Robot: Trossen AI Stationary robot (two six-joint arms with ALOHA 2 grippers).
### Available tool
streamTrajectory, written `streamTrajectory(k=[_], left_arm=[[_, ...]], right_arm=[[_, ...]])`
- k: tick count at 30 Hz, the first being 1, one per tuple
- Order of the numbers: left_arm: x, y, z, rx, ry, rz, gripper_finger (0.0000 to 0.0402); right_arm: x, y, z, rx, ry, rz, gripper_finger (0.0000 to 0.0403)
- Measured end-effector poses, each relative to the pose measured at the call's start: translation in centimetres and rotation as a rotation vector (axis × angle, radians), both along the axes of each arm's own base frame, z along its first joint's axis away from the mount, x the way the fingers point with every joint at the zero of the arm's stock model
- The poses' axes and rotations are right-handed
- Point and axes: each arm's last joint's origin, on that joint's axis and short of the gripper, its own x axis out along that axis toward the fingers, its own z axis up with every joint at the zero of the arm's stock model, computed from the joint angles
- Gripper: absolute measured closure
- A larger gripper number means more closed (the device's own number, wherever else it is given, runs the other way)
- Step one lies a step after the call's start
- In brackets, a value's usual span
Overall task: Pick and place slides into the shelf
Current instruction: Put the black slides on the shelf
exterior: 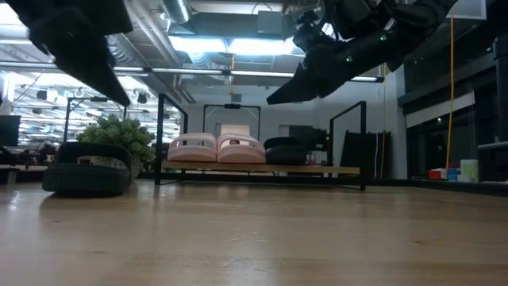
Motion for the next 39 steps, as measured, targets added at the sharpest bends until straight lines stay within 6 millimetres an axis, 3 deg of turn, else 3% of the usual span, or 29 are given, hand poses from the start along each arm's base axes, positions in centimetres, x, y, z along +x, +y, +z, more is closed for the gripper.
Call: streamTrajectory(k=[7,17,22,30,39], left_arm=[[-0.6,-2.3,1.9,-0.069,0.029,0.048,0.0401],[0.0,-6.1,1.6,-0.038,0.339,0.249,0.0401],[0.7,-7.6,1.3,-0.001,0.381,0.288,0.0401],[0.9,-8.0,-0.5,0.069,0.451,0.28,0.0401],[1.0,-8.0,-0.6,0.112,0.461,0.239,0.0401]], right_arm=[[0.0,0.0,0.0,0.004,-0.003,-0.002,0.0397],[0.0,0.0,0.0,0.001,0.002,0.0,0.0397],[0.0,0.0,0.0,0.002,0.0,-0.001,0.0397],[0.0,0.0,0.0,0.006,0.003,-0.002,0.0397],[0.0,0.0,-0.1,0.024,0.005,-0.009,0.0397]])
